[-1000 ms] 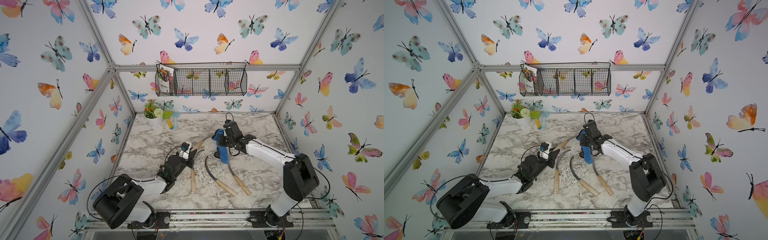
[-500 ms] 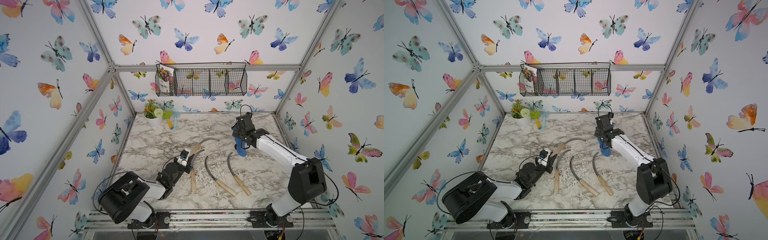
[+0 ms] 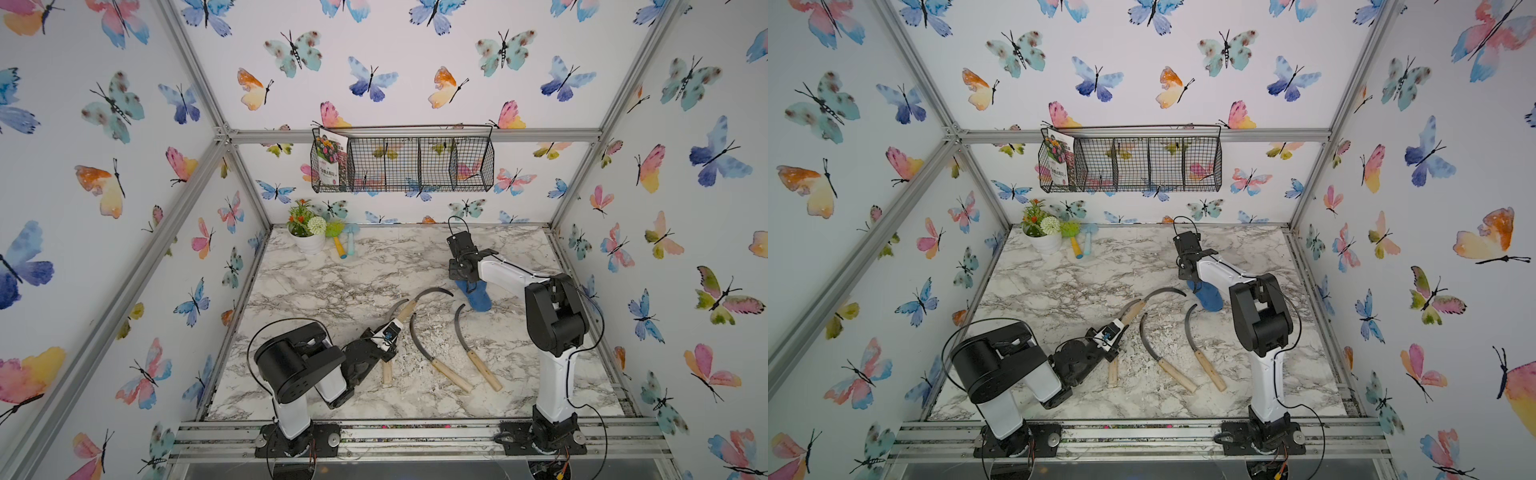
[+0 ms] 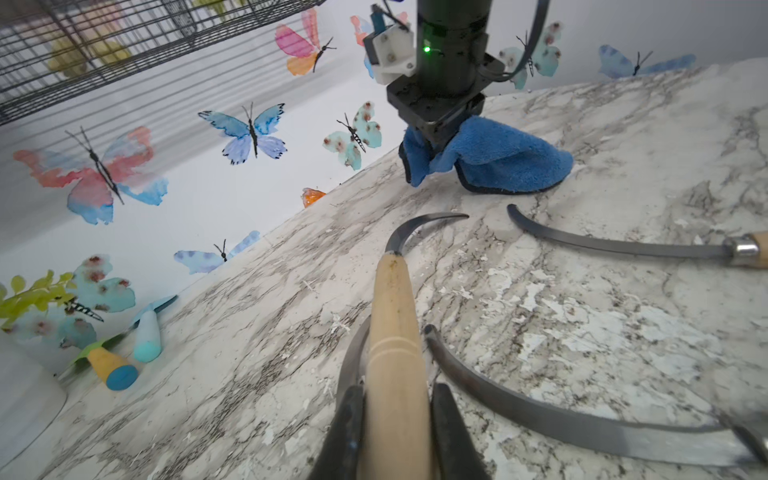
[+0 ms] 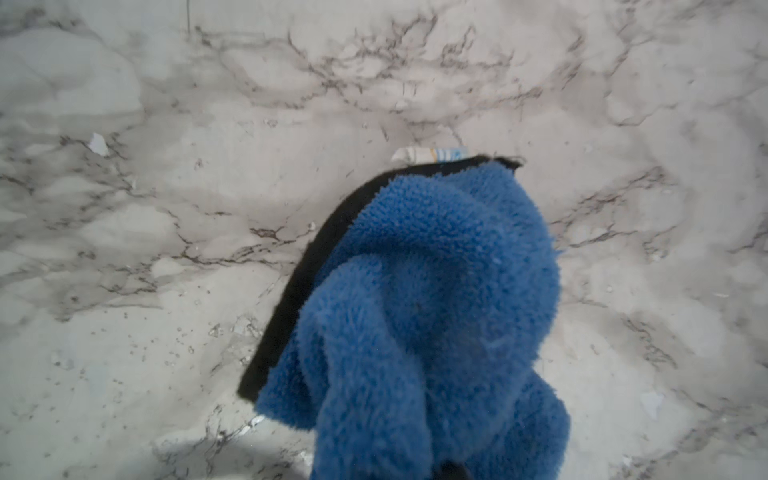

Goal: Wipe small sickles with rags
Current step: Wipe the small sickle.

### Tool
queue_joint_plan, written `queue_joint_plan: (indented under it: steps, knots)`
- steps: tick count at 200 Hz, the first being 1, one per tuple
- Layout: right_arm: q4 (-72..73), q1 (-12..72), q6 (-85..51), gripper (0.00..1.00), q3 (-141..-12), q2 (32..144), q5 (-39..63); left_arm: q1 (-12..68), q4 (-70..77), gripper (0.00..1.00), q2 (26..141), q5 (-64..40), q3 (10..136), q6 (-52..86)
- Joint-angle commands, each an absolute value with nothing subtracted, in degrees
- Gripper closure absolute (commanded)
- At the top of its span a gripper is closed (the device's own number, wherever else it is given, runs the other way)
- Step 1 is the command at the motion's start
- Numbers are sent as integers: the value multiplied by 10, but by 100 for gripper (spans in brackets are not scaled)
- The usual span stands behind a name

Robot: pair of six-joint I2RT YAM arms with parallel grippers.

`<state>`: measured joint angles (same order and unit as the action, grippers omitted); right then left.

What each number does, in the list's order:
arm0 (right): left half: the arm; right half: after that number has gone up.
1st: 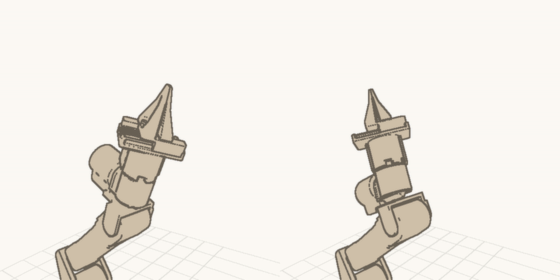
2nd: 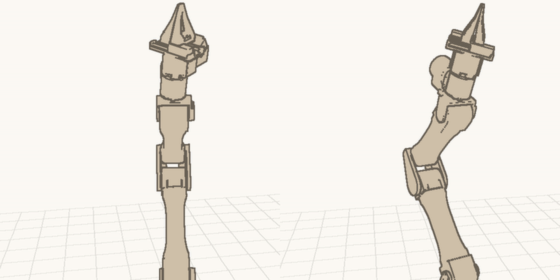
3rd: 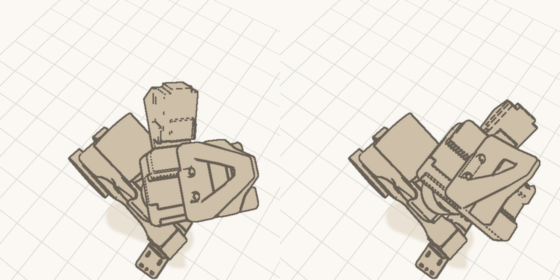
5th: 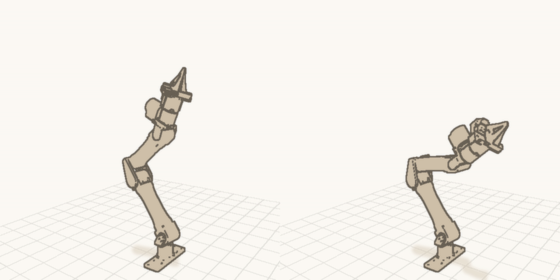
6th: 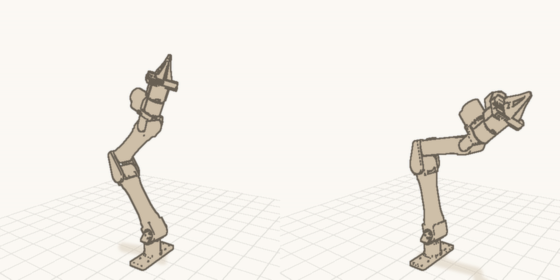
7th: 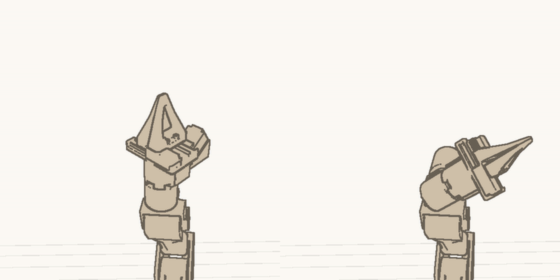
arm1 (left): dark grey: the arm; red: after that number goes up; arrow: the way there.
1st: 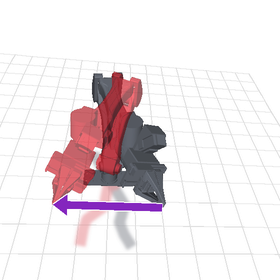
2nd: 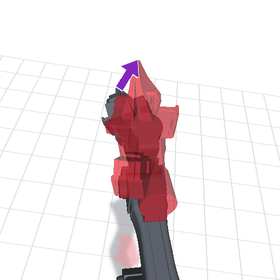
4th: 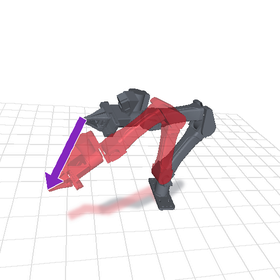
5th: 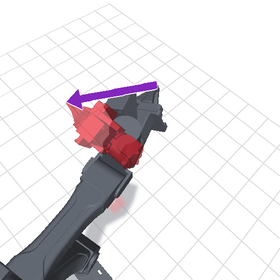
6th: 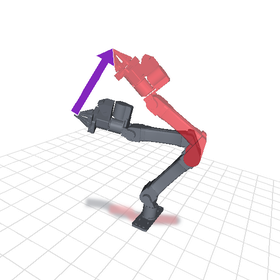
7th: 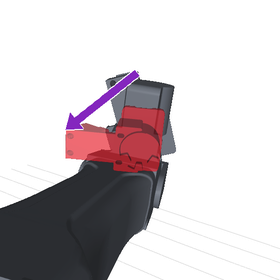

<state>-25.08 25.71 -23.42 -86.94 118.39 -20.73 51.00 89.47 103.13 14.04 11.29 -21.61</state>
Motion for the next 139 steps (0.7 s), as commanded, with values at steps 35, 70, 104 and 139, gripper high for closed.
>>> queue_joint_plan:
  steps: [35, 70, 104, 139]
  knots:
    - [-330, 259, -263, 98, -903, 1220, -202, 519, 898, 100, 1020, 173, 160, -263]
    - [-351, 258, -280, 98, -908, 1231, -207, 519, 877, 100, 1021, 182, 169, -261]
    - [-337, 258, -279, 98, -906, 1237, -183, 518, 845, 100, 1007, 166, 174, -251]
    - [-298, 255, -266, 98, -900, 1241, -110, 518, 800, 100, 996, 137, 185, -243]
